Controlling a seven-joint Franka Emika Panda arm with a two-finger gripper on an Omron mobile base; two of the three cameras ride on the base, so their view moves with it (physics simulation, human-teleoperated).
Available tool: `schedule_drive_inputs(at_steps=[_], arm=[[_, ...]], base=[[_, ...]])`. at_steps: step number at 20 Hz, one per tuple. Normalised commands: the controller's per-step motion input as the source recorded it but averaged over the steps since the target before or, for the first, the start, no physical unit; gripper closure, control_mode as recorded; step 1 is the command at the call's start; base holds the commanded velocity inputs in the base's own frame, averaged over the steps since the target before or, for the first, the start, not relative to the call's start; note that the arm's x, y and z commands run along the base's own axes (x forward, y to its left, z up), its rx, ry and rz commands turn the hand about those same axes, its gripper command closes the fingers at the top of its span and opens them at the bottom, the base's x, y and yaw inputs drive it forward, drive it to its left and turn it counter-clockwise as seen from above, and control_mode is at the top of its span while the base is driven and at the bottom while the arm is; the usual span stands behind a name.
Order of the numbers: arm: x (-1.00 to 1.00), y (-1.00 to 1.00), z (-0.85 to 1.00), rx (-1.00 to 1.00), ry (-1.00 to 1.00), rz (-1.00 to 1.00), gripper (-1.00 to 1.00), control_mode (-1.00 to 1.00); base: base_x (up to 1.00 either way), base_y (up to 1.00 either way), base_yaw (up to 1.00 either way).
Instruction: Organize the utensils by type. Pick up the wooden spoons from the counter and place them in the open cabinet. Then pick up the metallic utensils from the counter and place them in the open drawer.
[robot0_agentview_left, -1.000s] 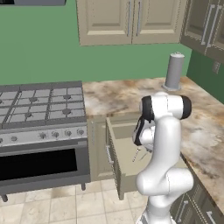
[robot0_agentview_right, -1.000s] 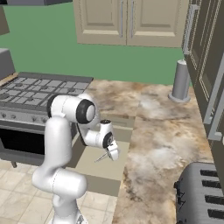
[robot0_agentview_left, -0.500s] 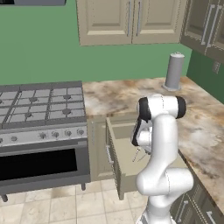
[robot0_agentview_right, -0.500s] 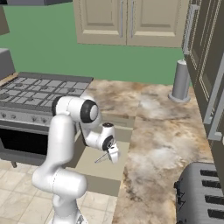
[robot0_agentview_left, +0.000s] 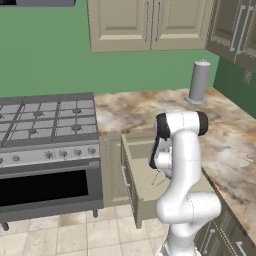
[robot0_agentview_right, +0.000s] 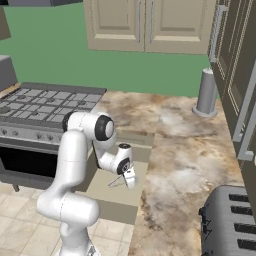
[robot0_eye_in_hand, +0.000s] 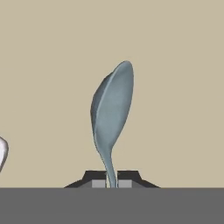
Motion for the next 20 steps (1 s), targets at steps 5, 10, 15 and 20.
schedule_drive_inputs(at_steps=[5, 10, 15, 20], arm=[[0.01, -0.04, -0.02, 0.03, 0.00, -0.01, -1.00, -1.00], [0.00, -0.06, 0.03, 0.02, 0.00, 0.00, -1.00, -1.00], [-0.01, -0.02, 0.42, 0.04, 0.00, 0.04, -1.00, -1.00], [-0.02, 0.07, 0.77, 0.01, -0.01, 0.16, -1.00, -1.00]], base=[[0.00, 0.00, 0.00], [0.00, 0.00, 0.00], [0.00, 0.00, 0.00], [0.00, 0.00, 0.00]])
